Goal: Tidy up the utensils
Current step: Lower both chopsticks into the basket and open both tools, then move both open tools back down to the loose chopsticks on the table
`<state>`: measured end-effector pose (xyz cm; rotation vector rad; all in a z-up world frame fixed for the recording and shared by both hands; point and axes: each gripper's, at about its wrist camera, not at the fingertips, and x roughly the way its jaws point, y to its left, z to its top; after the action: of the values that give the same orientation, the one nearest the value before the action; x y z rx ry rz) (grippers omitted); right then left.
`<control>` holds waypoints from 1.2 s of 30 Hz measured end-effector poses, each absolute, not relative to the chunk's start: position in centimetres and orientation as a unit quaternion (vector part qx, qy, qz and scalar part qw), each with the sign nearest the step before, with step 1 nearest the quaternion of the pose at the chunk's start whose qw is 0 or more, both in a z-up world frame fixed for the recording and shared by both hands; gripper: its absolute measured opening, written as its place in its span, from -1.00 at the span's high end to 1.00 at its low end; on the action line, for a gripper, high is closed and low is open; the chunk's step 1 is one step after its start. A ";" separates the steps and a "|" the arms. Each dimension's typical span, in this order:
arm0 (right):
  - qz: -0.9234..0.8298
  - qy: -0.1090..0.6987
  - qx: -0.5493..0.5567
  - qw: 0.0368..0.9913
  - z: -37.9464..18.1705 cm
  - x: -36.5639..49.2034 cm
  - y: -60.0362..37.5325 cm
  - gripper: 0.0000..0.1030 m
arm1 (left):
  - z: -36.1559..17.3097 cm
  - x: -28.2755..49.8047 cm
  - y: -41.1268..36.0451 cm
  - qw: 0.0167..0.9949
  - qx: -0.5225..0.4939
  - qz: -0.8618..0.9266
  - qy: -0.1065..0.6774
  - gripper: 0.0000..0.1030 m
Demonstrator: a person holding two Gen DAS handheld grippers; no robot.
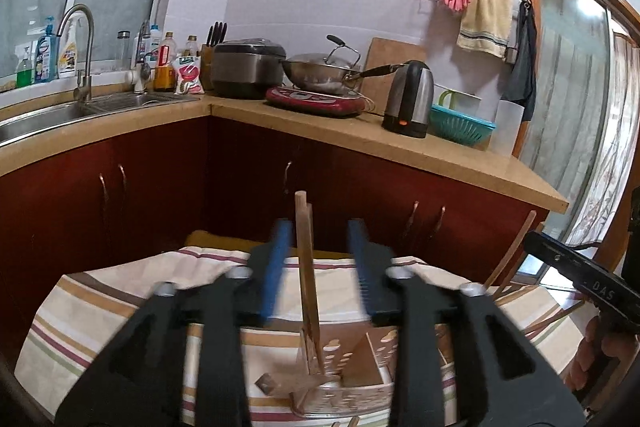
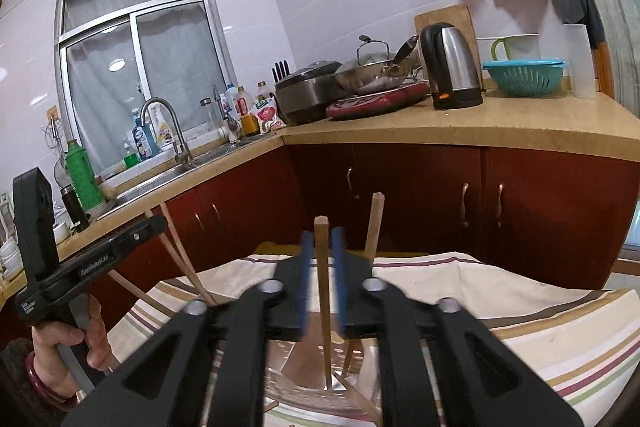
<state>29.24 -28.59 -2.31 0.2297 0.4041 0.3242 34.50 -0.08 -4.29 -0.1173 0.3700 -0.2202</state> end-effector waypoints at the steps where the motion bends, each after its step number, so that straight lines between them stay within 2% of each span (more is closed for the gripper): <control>1: 0.155 0.193 0.113 0.962 -2.2 28.9 -28.7 0.26 | -4.3 34.3 0.0 0.976 -0.061 -0.107 0.180 0.04; 10: 0.128 0.171 0.084 0.973 -1.0 26.6 -29.1 -0.09 | -3.2 31.1 -0.6 0.981 -0.031 -0.110 0.158 -0.36; 14: 0.116 0.168 0.076 0.976 -0.8 25.5 -29.6 -0.15 | -3.1 29.2 -0.6 0.982 -0.020 -0.108 0.151 -0.48; 24: 0.097 0.155 0.081 0.980 -1.2 19.6 -31.1 -0.16 | -4.8 23.2 0.1 0.986 0.015 -0.095 0.134 -0.49; 36: 0.093 0.198 0.067 0.973 -7.7 12.5 -30.5 -0.16 | -11.0 17.0 1.1 0.979 0.014 -0.082 0.184 -0.49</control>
<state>12.54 -30.54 -7.68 0.1342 0.4005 0.1877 17.00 1.07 -11.01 0.0292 0.3712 -0.1651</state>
